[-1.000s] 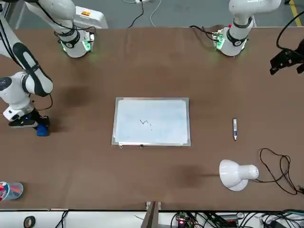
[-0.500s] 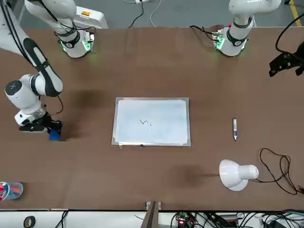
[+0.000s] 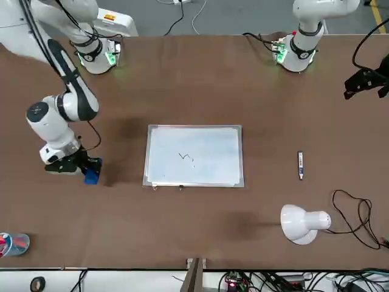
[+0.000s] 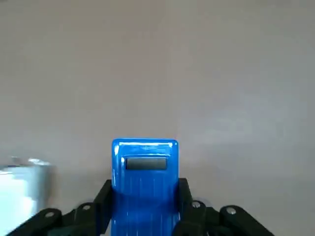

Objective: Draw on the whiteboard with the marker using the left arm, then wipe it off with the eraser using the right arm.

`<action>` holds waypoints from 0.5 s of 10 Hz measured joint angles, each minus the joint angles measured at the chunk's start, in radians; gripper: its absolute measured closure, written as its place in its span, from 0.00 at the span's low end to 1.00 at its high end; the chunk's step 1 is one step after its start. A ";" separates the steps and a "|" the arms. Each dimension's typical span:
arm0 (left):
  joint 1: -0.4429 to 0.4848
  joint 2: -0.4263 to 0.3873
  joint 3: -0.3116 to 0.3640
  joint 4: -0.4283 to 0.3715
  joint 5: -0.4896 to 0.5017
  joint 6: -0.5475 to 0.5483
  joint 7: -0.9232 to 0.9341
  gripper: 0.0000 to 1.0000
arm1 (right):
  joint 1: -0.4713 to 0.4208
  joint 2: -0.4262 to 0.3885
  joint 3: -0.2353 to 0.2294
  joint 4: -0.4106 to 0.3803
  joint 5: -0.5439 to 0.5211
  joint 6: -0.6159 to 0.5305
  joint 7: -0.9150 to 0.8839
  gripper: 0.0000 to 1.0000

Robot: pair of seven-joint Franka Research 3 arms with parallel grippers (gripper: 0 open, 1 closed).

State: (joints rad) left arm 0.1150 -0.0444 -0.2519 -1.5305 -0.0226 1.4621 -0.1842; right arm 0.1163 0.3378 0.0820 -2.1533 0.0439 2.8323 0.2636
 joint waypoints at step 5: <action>0.016 0.003 0.003 -0.002 -0.003 0.007 0.000 0.00 | 0.175 0.001 0.001 0.126 -0.006 -0.132 0.241 0.44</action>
State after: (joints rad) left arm 0.1306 -0.0415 -0.2492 -1.5321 -0.0260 1.4686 -0.1842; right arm 0.2913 0.3388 0.0827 -2.0277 0.0380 2.7007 0.5043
